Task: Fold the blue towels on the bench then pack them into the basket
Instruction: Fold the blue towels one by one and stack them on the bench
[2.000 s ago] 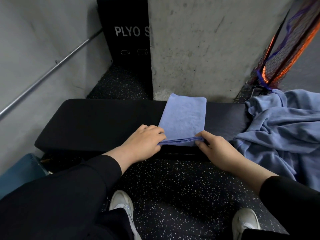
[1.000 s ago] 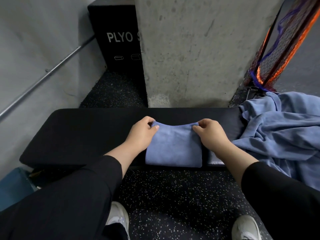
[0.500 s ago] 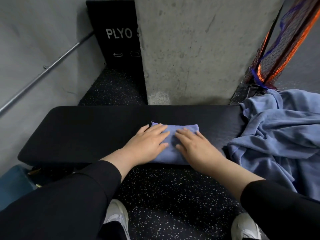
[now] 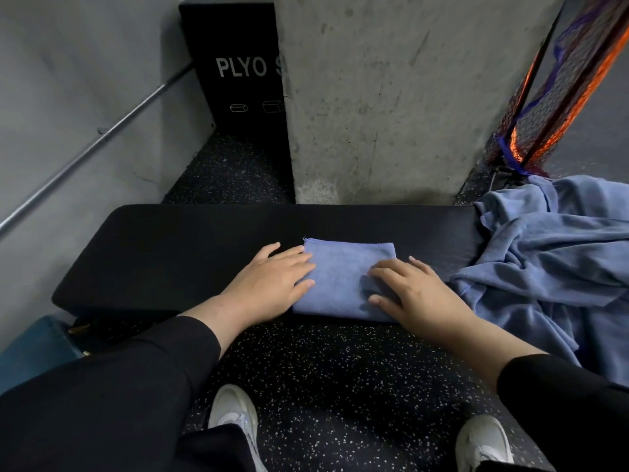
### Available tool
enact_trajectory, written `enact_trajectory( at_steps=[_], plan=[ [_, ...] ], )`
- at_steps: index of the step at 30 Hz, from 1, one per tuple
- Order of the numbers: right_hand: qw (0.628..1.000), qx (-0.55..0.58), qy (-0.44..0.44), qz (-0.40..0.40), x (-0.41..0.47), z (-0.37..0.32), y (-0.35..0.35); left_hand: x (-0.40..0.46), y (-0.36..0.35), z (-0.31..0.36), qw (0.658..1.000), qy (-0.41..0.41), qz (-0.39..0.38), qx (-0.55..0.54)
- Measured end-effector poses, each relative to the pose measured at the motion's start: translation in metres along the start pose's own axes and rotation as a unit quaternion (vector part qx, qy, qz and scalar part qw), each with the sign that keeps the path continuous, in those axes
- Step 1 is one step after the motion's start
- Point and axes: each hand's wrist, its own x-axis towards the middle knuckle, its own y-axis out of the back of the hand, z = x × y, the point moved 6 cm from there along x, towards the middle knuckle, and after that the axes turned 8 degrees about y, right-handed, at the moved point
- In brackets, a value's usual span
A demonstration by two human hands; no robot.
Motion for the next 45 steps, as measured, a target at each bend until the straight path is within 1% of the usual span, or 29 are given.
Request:
enact_trajectory(
  at_steps=[1,2,4,5,6,9,12,14,17,19,21,25,28,30,32,33,35,36,37,39,41,43,45],
  plan=[
    [1.0,-0.006,0.026,0.01,-0.004,-0.002,0.002,-0.004,0.006,0.003,0.999,-0.018,0.025,-0.013],
    [0.999,-0.009,0.042,0.001,-0.008,-0.002,0.0,-0.007,0.01,0.007,0.999,-0.035,0.031,-0.024],
    [0.998,-0.015,0.041,-0.041,-0.014,-0.001,-0.007,-0.014,0.007,0.014,0.999,-0.051,-0.001,-0.017],
    [0.998,-0.02,0.037,-0.049,-0.016,-0.001,-0.01,-0.015,0.003,0.015,0.998,-0.053,-0.02,-0.004],
    [0.998,-0.017,0.035,-0.044,-0.017,-0.001,-0.011,-0.016,-0.001,0.017,0.998,-0.051,-0.032,0.007],
    [0.999,0.027,0.017,0.012,-0.015,-0.002,-0.004,-0.018,-0.005,0.02,0.998,-0.037,-0.043,0.017],
    [0.998,0.057,-0.014,0.029,-0.011,-0.001,0.008,-0.015,-0.001,0.024,0.999,-0.038,-0.019,0.016],
    [0.996,0.08,-0.035,0.031,-0.012,0.001,0.017,-0.013,0.004,0.024,0.999,-0.031,0.002,-0.009],
    [0.99,0.115,-0.078,0.004,-0.014,0.005,0.025,-0.014,0.014,0.019,0.997,0.02,-0.005,-0.072],
    [0.984,0.146,-0.103,-0.009,-0.013,0.008,0.028,-0.015,0.016,0.011,0.985,0.079,-0.034,-0.152],
    [0.978,0.165,-0.125,-0.009,-0.01,0.011,0.03,-0.013,0.021,0.008,0.969,0.11,-0.038,-0.219],
    [0.967,0.19,-0.167,0.011,0.001,0.019,0.03,-0.001,0.024,0.003,0.938,0.161,-0.007,-0.306],
    [0.955,0.211,-0.204,0.047,0.01,0.026,0.029,0.01,0.021,-0.001,0.921,0.198,0.023,-0.335],
    [0.953,0.196,-0.222,0.063,0.015,0.031,0.026,0.016,0.018,-0.002,0.921,0.215,0.038,-0.324],
    [0.967,0.12,-0.208,0.083,0.02,0.031,0.023,0.02,0.017,-0.001,0.941,0.209,0.066,-0.258],
    [0.975,0.072,-0.185,0.101,0.022,0.03,0.023,0.022,0.019,0.002,0.958,0.186,0.092,-0.201],
    [0.985,-0.023,-0.116,0.127,0.027,0.022,0.022,0.025,0.021,0.013,0.98,0.104,0.131,-0.109],
    [0.986,-0.051,-0.078,0.135,0.029,0.015,0.021,0.026,0.019,0.02,0.987,0.064,0.121,-0.089],
    [0.988,-0.058,-0.042,0.14,0.029,0.009,0.019,0.025,0.015,0.025,0.992,0.038,0.088,-0.081],
    [0.991,-0.035,-0.001,0.131,0.026,0.003,0.012,0.023,0.001,0.03,0.998,0.029,-0.008,-0.064],
    [0.997,-0.007,-0.019,0.07,0.021,0.006,0.0,0.018,-0.008,0.029,0.997,0.036,-0.065,-0.022],
    [0.999,0.013,-0.037,-0.01,0.015,0.011,-0.01,0.015,-0.01,0.028,0.996,0.032,-0.086,0.014],
    [0.997,0.011,-0.038,-0.062,0.011,0.012,-0.014,0.012,-0.011,0.024,0.994,0.034,-0.098,0.027]
  ],
)
